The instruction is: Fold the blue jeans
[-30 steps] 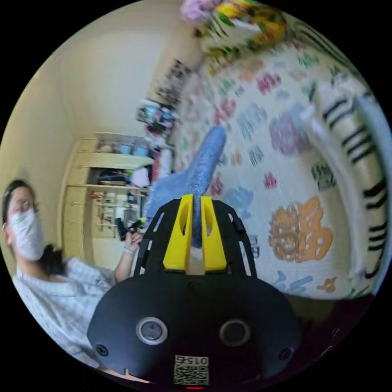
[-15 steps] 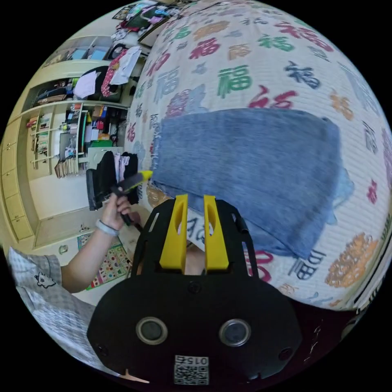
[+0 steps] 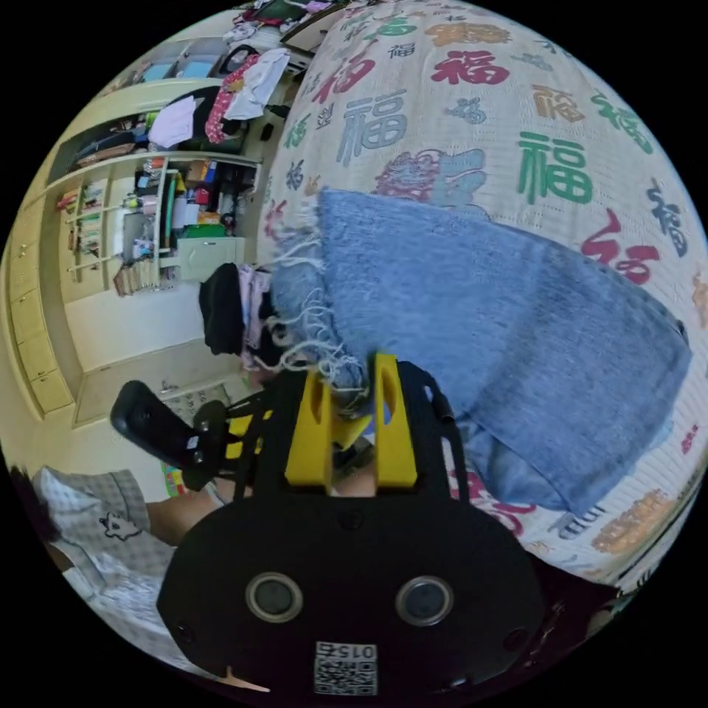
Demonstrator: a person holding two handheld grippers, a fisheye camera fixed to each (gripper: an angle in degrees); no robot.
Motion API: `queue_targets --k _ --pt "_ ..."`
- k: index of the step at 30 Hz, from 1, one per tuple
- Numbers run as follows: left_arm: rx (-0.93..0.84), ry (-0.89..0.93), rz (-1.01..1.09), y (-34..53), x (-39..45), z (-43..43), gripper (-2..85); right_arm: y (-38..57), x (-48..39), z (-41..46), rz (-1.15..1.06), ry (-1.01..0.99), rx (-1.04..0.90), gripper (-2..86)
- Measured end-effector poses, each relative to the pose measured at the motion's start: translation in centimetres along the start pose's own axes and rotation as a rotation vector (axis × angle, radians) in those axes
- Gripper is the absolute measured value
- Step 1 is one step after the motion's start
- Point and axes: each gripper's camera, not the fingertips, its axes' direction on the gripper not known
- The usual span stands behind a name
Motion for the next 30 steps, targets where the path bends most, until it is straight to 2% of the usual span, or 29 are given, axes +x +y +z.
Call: queue_targets --k 4,6,10,12,15,19,22,25,28,30 --pt "0.026 0.305 0.016 -0.3 0.4 -0.8 2.5 1.3 4.5 -4.2 0.112 -0.107 0.109 2.3" --pt "0.031 0.332 -0.003 0.0 0.1 -1.6 3.6 4.0 8.9 -9.2 0.236 -0.096 0.248 2.1" --pt "-0.002 0.169 -0.057 1.0 -2.1 -3.7 5.0 10.0 16.5 -16.6 0.513 0.116 0.397 2.9" --pt "-0.024 0.057 -0.11 1.3 -4.1 -4.5 5.9 13.9 21.5 -19.2 0.762 0.253 0.418 4.6" --pt "-0.068 -0.086 -0.198 0.5 -7.5 -5.4 9.7 16.1 24.2 -20.8 0.928 0.326 0.495 7.0" --pt "-0.117 -0.236 -0.219 -2.8 -10.9 -5.7 11.7 12.4 25.2 -19.5 0.832 0.266 0.521 8.7" --pt "-0.188 -0.308 -0.17 -5.8 -12.2 -4.7 12.0 6.2 26.3 -17.2 0.692 0.241 0.431 9.2" --pt "-0.335 -0.392 -0.08 -8.2 -12.8 -2.5 12.1 -0.3 27.4 -15.3 0.584 0.228 0.366 9.6" --pt "-0.535 -0.424 0.025 -9.4 -13.0 0.3 12.2 -7.2 27.5 -13.1 0.4 0.357 0.235 9.8" --pt "-0.603 -0.435 0.096 -9.6 -12.9 1.4 11.3 -12.5 26.7 -10.7 0.177 0.481 0.07 10.4"
